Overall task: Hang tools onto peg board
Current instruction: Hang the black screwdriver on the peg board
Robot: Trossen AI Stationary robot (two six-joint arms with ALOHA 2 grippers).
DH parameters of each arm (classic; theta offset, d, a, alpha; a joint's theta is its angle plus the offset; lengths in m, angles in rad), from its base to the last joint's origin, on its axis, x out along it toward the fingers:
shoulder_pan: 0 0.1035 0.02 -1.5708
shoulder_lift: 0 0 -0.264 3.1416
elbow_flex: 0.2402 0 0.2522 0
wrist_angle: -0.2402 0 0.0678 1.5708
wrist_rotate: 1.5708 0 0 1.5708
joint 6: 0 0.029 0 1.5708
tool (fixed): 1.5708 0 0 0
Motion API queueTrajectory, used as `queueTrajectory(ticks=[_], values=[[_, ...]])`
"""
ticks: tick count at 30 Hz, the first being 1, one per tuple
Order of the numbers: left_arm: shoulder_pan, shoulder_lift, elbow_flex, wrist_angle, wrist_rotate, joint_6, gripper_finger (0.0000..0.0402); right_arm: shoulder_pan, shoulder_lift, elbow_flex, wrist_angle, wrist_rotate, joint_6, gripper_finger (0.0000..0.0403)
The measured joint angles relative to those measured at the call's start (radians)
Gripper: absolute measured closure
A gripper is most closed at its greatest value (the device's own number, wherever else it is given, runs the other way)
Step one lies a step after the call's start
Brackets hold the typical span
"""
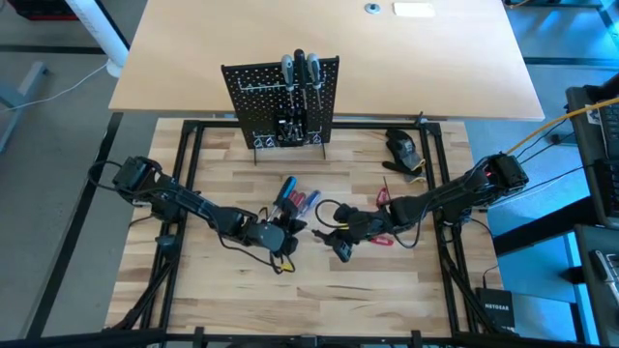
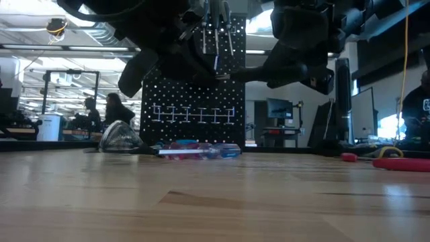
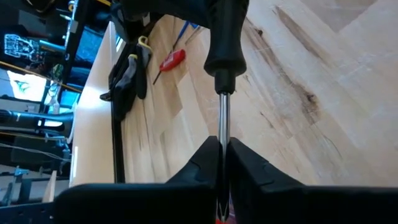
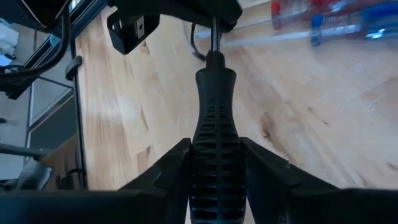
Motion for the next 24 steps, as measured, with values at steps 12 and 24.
queueTrajectory(ticks=[12, 24], values=[[-0.020, -0.084, 0.000, -0.116, 0.008, -0.073, 0.0396, -0.001, -0.166, 0.068, -0.140, -0.047, -0.161, 0.0197], [0.016, -0.484, -0.115, -0.143, 0.013, -0.283, 0.0398, 0.028, -0.340, 0.022, -0.264, 0.354, -0.234, 0.0193]])
